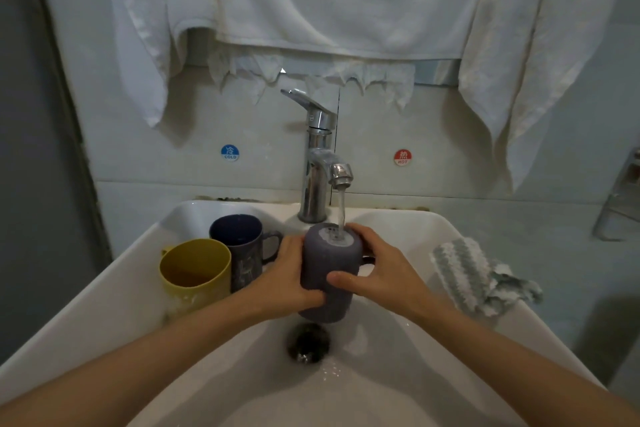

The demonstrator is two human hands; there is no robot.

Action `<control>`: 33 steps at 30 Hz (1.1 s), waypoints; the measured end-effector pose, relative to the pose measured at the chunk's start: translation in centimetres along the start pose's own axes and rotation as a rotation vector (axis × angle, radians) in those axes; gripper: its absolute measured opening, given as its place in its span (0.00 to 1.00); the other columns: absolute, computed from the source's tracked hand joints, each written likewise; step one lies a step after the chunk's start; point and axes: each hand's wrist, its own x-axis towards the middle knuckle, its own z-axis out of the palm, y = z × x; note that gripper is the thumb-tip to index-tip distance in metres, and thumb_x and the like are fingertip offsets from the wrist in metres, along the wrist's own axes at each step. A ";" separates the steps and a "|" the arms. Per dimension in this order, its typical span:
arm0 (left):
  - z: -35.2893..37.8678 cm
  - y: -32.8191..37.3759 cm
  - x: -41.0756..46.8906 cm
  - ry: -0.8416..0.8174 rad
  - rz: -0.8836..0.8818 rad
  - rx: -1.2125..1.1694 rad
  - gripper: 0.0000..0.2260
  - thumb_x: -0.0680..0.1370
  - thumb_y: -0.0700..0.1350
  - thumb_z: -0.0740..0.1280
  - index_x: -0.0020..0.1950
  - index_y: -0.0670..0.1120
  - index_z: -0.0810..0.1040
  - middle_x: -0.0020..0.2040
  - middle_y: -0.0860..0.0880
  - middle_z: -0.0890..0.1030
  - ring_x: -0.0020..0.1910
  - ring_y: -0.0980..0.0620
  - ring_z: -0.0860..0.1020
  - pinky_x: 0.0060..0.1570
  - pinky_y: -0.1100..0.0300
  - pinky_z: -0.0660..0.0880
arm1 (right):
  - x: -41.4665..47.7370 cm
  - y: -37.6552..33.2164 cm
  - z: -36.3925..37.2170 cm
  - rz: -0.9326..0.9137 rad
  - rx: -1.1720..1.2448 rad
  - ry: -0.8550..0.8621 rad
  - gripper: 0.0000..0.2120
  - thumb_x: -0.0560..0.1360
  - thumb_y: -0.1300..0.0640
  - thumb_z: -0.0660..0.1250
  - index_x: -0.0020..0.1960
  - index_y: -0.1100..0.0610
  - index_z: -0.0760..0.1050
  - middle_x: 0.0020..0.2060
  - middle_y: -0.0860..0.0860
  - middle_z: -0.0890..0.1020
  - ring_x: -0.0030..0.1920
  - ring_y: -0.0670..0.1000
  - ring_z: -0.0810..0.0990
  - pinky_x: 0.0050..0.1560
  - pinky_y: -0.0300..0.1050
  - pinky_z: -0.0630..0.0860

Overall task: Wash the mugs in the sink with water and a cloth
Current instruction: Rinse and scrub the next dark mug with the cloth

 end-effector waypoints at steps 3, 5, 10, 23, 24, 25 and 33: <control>-1.2 1.3 0.2 0.113 0.033 -0.189 0.35 0.74 0.35 0.66 0.75 0.50 0.51 0.73 0.48 0.59 0.70 0.50 0.62 0.64 0.58 0.66 | 0.1 0.0 -0.2 0.066 0.006 -0.014 0.39 0.64 0.47 0.77 0.69 0.47 0.62 0.55 0.41 0.74 0.50 0.41 0.76 0.47 0.31 0.74; -2.7 2.8 0.8 0.315 0.104 -0.184 0.33 0.75 0.32 0.64 0.74 0.48 0.54 0.72 0.48 0.60 0.71 0.51 0.61 0.66 0.60 0.62 | 0.0 0.1 -0.3 0.093 -0.003 -0.034 0.42 0.64 0.47 0.77 0.71 0.47 0.59 0.55 0.41 0.73 0.50 0.41 0.75 0.46 0.29 0.74; -8.1 7.4 3.7 0.737 0.233 0.051 0.28 0.74 0.31 0.61 0.73 0.40 0.58 0.70 0.43 0.61 0.69 0.48 0.61 0.68 0.61 0.59 | 0.1 -0.3 0.0 0.113 0.011 -0.056 0.42 0.64 0.47 0.77 0.72 0.48 0.58 0.61 0.44 0.73 0.53 0.42 0.73 0.43 0.26 0.72; -9.8 9.0 5.6 0.593 0.304 0.526 0.28 0.76 0.37 0.63 0.75 0.43 0.59 0.74 0.48 0.61 0.73 0.52 0.60 0.67 0.61 0.60 | 0.0 -0.7 -0.2 0.102 -0.004 -0.059 0.45 0.62 0.50 0.79 0.71 0.48 0.58 0.61 0.45 0.73 0.55 0.44 0.73 0.50 0.34 0.74; -9.9 8.6 5.4 0.572 0.302 0.538 0.29 0.76 0.38 0.63 0.75 0.43 0.57 0.75 0.48 0.59 0.74 0.52 0.57 0.69 0.60 0.58 | 0.0 -0.8 -0.2 0.101 -0.008 -0.061 0.45 0.62 0.50 0.79 0.71 0.48 0.58 0.60 0.44 0.73 0.55 0.43 0.73 0.49 0.32 0.74; -10.0 8.2 5.3 0.548 0.304 0.549 0.31 0.76 0.38 0.63 0.76 0.43 0.54 0.77 0.48 0.56 0.75 0.52 0.54 0.72 0.58 0.56 | 0.0 -0.9 -0.2 0.102 -0.007 -0.064 0.45 0.62 0.50 0.79 0.71 0.48 0.58 0.59 0.43 0.72 0.54 0.43 0.72 0.46 0.30 0.73; -0.9 3.6 0.0 0.300 -0.028 -0.260 0.40 0.73 0.55 0.66 0.77 0.51 0.45 0.77 0.48 0.53 0.75 0.49 0.56 0.71 0.54 0.59 | -0.1 -0.5 -0.3 0.081 0.002 -0.059 0.36 0.62 0.48 0.79 0.64 0.48 0.66 0.54 0.42 0.75 0.48 0.39 0.75 0.42 0.28 0.74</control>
